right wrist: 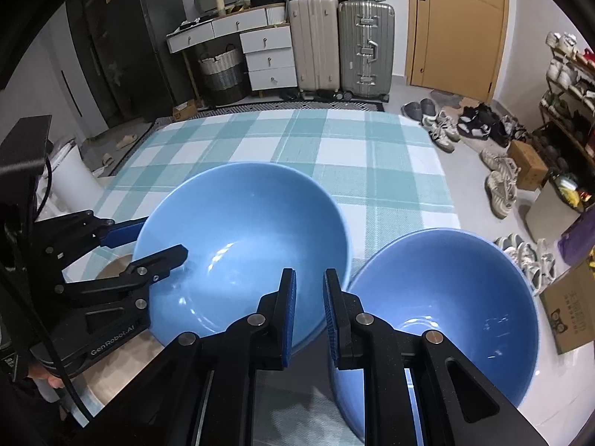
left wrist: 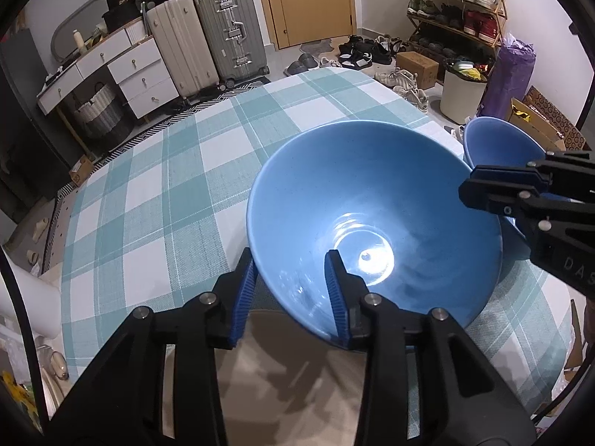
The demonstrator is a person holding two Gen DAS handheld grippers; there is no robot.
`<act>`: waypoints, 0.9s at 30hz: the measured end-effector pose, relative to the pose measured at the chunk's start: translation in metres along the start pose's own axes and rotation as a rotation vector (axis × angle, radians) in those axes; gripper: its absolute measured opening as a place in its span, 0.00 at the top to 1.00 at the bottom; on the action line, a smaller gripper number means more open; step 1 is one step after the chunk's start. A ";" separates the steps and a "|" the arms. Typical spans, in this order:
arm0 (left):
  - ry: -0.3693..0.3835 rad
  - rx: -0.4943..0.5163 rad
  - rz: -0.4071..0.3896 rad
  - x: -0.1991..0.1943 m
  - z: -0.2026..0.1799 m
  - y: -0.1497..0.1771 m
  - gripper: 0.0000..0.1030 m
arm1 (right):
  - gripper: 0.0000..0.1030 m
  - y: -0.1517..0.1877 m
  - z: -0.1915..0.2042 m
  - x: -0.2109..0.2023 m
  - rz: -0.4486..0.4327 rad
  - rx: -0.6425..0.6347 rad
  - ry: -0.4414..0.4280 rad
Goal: Organize plates and bowls
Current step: 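Lower the held blue bowl with both tools into the other blue bowl, then open both tools and move them to the rim of the nested blue bowls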
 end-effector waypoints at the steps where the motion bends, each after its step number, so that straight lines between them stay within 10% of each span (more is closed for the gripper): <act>1: 0.007 -0.006 0.008 0.001 0.001 0.001 0.66 | 0.85 0.000 -0.001 0.000 -0.001 0.001 0.005; 15: 0.062 -0.091 0.030 0.013 0.017 0.015 0.51 | 0.47 -0.004 0.001 -0.014 -0.019 0.004 -0.043; 27: 0.161 -0.141 -0.035 -0.023 0.011 0.010 0.14 | 0.03 -0.007 -0.007 -0.044 -0.064 0.032 -0.025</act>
Point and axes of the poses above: each gripper's, at about its wrist camera, not at the fingertips, and x roughly the way its jaws point, z to its left, y to its underside, the point moved 6 cm from there along x, roughly the way its jaws point, and after that the axes turned 12 degrees about x, right-handed, at the moved point
